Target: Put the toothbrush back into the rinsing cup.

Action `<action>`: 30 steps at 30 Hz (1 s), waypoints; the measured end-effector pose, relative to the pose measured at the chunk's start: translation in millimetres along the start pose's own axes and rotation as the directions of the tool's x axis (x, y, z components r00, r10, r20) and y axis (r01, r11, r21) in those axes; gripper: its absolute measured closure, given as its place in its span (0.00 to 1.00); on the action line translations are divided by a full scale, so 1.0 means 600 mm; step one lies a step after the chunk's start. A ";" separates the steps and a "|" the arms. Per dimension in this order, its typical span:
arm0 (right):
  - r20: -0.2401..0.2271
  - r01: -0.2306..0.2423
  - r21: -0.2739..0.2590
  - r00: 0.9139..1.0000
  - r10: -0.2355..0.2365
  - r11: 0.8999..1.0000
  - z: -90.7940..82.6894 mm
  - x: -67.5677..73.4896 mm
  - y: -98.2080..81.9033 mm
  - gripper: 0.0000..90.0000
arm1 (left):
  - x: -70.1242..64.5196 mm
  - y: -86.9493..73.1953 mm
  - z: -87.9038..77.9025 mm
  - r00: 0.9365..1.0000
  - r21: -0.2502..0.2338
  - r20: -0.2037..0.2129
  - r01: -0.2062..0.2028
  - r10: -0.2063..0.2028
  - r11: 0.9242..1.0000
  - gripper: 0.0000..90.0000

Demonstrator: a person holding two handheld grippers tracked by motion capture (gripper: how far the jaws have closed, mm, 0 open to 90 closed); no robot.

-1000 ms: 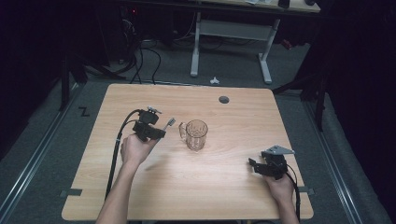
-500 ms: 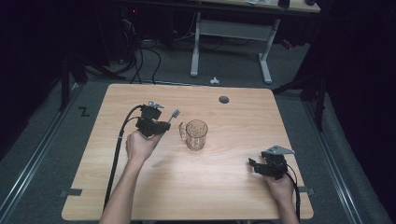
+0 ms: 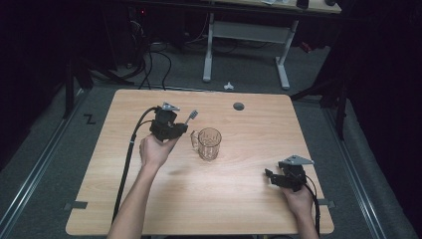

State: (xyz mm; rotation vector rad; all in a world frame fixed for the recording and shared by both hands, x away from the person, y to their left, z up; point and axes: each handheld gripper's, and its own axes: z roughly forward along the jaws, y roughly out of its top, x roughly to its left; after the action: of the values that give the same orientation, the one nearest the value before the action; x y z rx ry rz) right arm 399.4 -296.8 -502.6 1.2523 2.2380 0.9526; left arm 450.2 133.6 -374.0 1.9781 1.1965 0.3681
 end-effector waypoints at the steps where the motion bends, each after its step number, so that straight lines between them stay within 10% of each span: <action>1: 0.000 0.000 0.000 1.000 0.000 1.000 0.000 0.000 0.000 0.37 | 0.000 0.000 0.000 1.000 0.000 0.000 0.000 0.000 1.000 0.89; 30: -0.001 0.000 0.000 1.000 0.000 1.000 0.000 0.000 0.000 0.37 | -0.013 0.044 0.017 0.998 -0.157 0.063 0.002 0.008 0.988 0.89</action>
State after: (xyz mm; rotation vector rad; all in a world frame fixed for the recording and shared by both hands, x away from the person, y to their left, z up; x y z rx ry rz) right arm 399.5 -296.9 -502.6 1.2520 2.2390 0.9532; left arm 468.4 115.8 -359.9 1.8430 1.0910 0.3860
